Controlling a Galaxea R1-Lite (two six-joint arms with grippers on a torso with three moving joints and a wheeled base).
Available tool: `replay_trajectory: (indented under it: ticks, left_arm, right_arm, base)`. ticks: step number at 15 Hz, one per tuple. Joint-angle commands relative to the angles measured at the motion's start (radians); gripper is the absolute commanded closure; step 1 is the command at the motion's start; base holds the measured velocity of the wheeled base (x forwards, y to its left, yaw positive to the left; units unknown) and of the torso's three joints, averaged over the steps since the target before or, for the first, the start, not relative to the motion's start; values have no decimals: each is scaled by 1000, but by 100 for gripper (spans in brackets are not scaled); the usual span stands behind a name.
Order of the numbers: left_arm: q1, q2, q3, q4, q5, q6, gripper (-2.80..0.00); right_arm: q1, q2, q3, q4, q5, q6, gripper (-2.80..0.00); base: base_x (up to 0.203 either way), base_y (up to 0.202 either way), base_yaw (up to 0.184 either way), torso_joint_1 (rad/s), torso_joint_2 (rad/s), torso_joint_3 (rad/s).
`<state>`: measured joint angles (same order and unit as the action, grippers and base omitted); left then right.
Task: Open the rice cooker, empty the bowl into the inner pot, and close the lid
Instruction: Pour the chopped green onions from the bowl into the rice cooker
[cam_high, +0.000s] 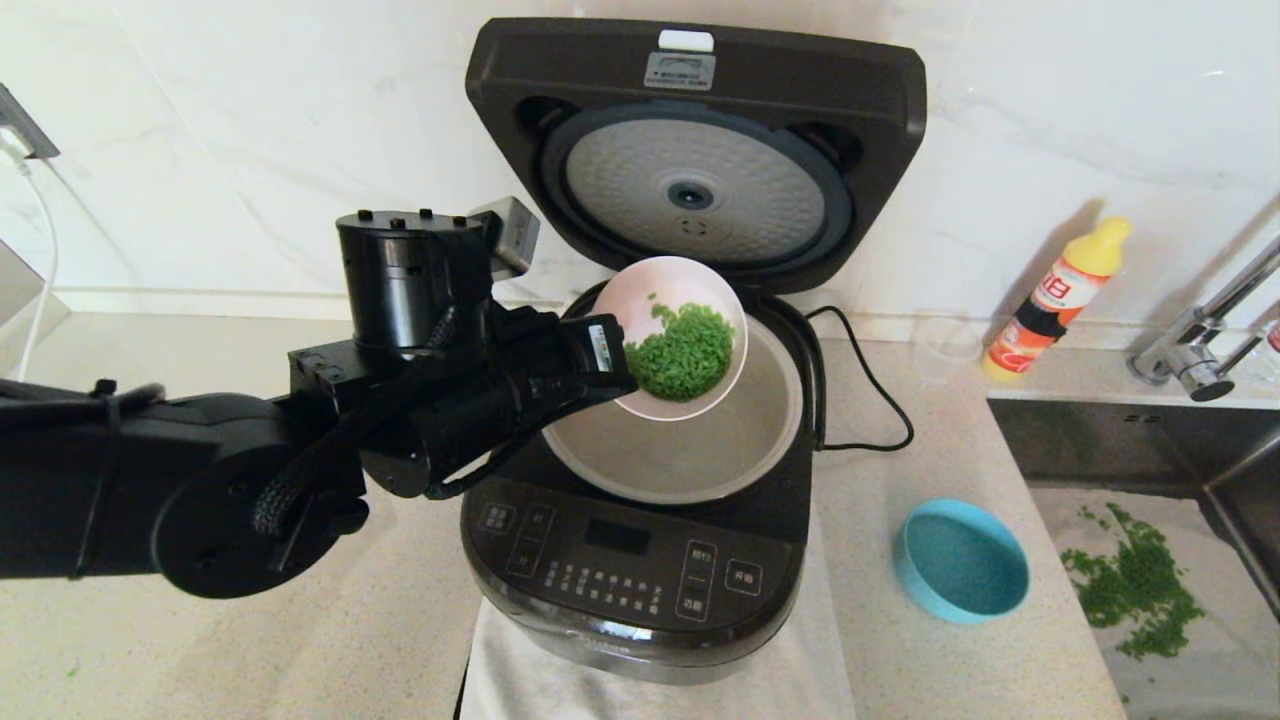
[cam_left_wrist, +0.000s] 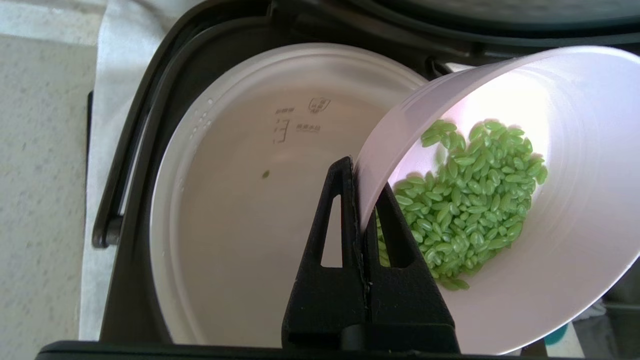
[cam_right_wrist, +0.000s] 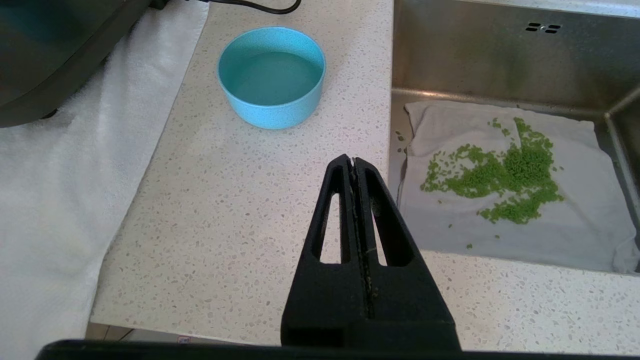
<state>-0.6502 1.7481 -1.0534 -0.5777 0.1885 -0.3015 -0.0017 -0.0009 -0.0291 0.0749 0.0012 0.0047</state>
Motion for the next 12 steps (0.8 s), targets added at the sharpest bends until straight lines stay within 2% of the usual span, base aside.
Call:
replay_trajectory:
  ticks: [1,3,6,8,10,12]
  left_arm:
    - [1,17,25,-64,-3,12,0]
    - [1,19,86,-175,-10,39,0]
    - [5,19,208,-385,-102,90,0]
    - [15,45,254,-488,-135,147,0]
    - [20,48,257,-509,-137,170,0]
    - [35,51,259,-519,-145,223,0]
  right_arm:
    - [0,1,0,0,0,0,0]
    - [0,1,0,0,0,0,0]
    - [0,1,0,0,0,0,0]
    - [0,1,0,0,0,0,0]
    - [0,1,0,0,0,0,0]
    - [0,1,0,0,0,0,0]
  base:
    - [0,0,0,0,0,0]
    - [0,0,0,0,0,0]
    - [0,0,0,0,0,0]
    - [0,0,0,0,0,0]
    - [0,0,0,0,0,0]
    - [0,0,0,0,0,0]
